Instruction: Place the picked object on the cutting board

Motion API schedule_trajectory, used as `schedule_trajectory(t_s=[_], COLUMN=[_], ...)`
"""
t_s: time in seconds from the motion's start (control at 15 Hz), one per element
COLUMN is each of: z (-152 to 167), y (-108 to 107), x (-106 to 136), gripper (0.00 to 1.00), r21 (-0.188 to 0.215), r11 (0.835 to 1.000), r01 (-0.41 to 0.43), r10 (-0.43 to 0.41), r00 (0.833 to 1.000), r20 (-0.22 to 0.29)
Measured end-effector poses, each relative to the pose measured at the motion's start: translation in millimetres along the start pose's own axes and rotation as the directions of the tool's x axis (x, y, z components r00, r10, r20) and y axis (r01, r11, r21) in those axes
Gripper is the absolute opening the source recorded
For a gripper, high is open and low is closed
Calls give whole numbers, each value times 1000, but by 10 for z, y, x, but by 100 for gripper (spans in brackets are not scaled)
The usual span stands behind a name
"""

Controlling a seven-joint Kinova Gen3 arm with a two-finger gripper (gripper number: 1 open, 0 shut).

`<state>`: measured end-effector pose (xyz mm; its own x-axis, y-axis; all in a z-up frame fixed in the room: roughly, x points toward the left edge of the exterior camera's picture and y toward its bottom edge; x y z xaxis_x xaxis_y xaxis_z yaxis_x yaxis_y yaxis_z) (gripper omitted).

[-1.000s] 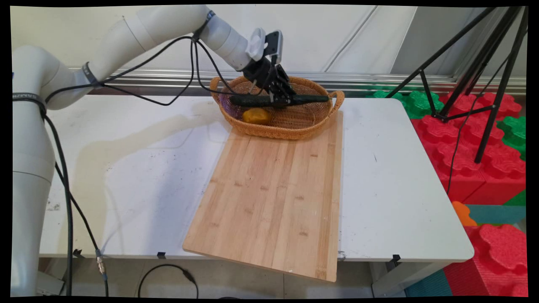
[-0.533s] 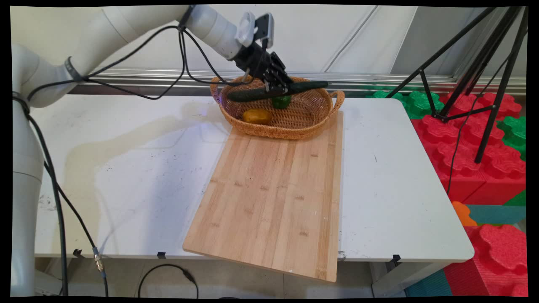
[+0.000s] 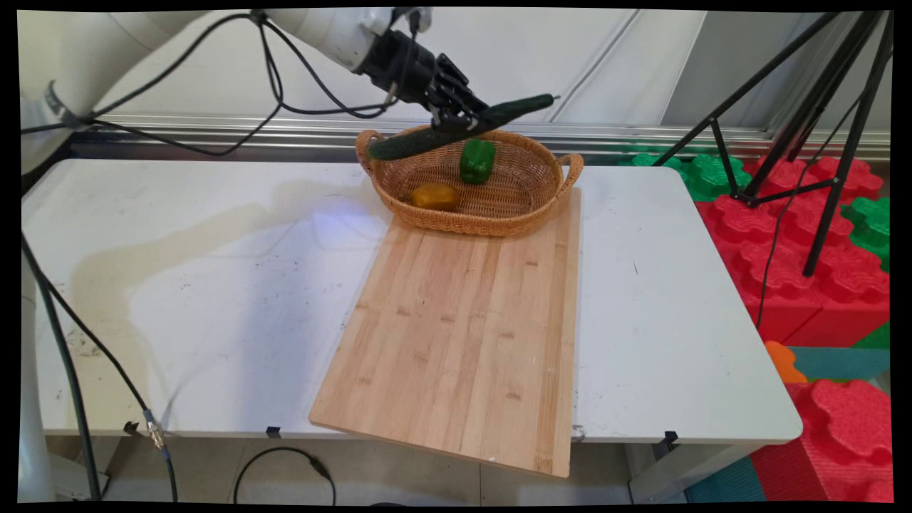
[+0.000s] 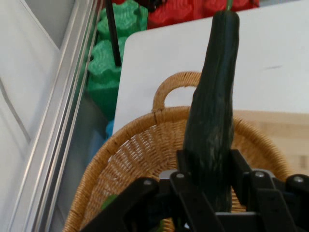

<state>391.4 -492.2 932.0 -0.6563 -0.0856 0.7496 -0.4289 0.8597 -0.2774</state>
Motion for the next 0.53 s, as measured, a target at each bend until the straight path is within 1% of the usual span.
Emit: schedule_trajectory(t_s=[0.27, 0.53], z=[-376, -739], y=[203, 480], x=[93, 173], gripper=[0, 0], r21=[-17, -57], r11=[999, 995], r01=[42, 82], r10=[-42, -83], r00=[999, 996], r20=[-17, -14])
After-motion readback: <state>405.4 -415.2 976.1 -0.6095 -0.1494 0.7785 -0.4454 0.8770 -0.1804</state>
